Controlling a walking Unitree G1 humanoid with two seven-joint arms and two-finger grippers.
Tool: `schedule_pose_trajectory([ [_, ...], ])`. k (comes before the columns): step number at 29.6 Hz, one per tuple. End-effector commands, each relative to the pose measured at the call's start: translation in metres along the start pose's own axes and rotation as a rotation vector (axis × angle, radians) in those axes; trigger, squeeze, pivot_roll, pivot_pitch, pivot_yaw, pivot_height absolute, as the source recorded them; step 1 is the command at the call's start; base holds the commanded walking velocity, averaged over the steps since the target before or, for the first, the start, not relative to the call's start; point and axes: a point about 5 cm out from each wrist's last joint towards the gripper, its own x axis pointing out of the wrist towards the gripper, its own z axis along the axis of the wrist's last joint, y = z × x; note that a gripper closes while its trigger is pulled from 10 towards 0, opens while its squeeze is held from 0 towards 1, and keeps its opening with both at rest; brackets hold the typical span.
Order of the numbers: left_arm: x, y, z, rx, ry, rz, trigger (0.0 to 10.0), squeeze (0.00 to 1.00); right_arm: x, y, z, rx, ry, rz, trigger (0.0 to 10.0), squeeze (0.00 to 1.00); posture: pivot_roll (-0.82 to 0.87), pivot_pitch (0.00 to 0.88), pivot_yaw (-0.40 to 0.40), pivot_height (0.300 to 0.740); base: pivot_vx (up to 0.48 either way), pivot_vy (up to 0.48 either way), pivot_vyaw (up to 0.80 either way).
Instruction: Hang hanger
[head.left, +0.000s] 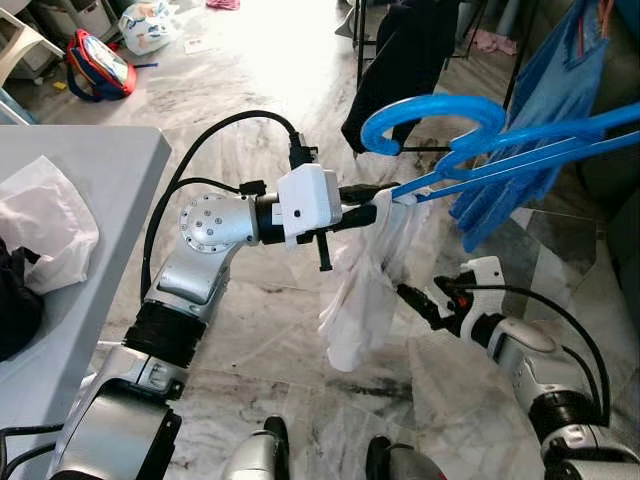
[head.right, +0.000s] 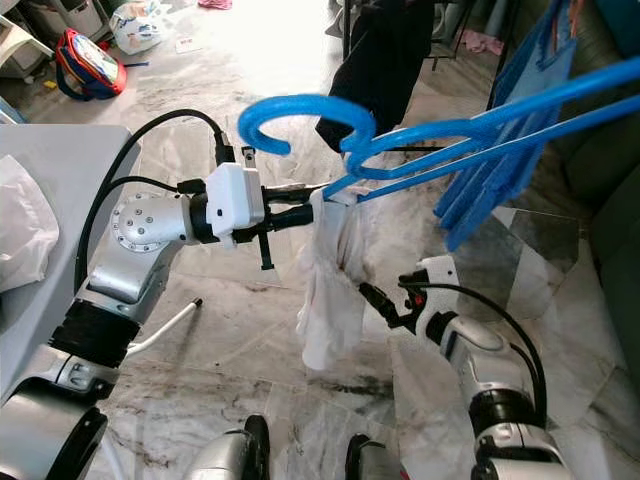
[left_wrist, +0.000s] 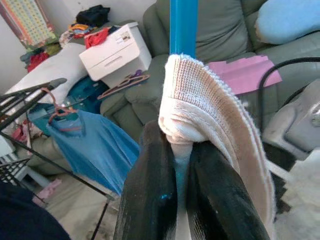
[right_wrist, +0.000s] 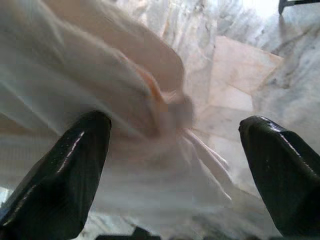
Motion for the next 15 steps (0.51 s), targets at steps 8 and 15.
schedule_pose_trajectory([
  [8,-0.001,-0.003,0.003,0.010,-0.005,-0.015,0.0,0.00,-0.001,0.010,-0.005,0.032,-0.008,0.135,10.0,0.00,0.05,0.278,0.023,0.740,0.000,0.000,0.00],
  [15,0.004,-0.001,0.016,0.015,-0.058,-0.018,0.0,0.00,-0.001,0.005,-0.022,0.103,0.069,0.061,0.0,0.00,0.05,0.283,0.023,0.740,0.000,0.000,0.00],
])
